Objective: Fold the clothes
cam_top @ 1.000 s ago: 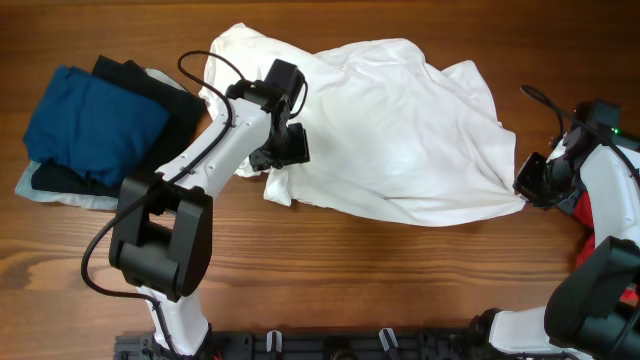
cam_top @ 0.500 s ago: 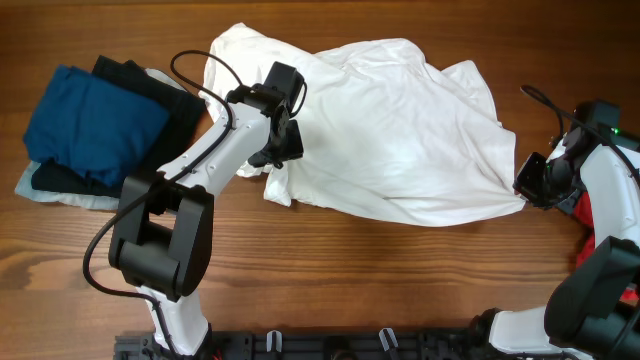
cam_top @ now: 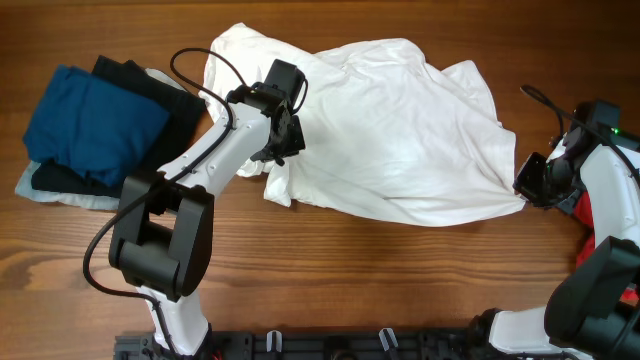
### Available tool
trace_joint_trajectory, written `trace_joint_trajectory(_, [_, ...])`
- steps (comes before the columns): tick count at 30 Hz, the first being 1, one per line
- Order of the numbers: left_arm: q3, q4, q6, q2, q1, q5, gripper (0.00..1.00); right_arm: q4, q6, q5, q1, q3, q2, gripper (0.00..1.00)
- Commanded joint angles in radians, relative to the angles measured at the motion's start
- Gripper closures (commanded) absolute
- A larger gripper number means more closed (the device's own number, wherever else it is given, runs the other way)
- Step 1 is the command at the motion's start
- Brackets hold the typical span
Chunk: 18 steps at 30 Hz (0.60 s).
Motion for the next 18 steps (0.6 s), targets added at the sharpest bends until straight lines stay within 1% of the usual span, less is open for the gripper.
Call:
trace_joint_trajectory(1, [-0.006, -0.044, -0.003, 0.0, -0.005, -0.02, 0.68, 0.002, 0.016, 0.016, 0.002, -0.002, -0.009, 0.96])
trace_joint_trajectory(4, [-0.006, -0.088, -0.003, 0.0, -0.005, -0.02, 0.65, 0.002, 0.016, 0.016, 0.002, -0.002, -0.009, 0.96])
trace_joint_trajectory(8, [-0.006, -0.121, -0.003, 0.0, -0.006, -0.015, 0.66, 0.002, 0.016, 0.016, 0.002, -0.002, -0.009, 0.96])
trace_joint_trajectory(11, [-0.006, -0.106, -0.003, 0.001, -0.018, -0.017, 0.65, -0.001, 0.016, 0.016, 0.002, -0.002, -0.009, 0.96])
trace_joint_trajectory(13, [-0.006, -0.07, 0.005, 0.002, -0.032, -0.019, 0.64, -0.001, 0.016, 0.016, 0.002, -0.002, -0.009, 0.96])
trace_joint_trajectory(15, [-0.006, -0.04, 0.005, 0.002, -0.052, -0.055, 0.62, -0.002, 0.016, 0.016, 0.002, -0.002, -0.009, 0.96])
trace_joint_trajectory(18, [-0.006, -0.039, 0.005, 0.003, -0.067, -0.061, 0.62, -0.001, 0.016, 0.016, 0.002, -0.002, -0.009, 0.96])
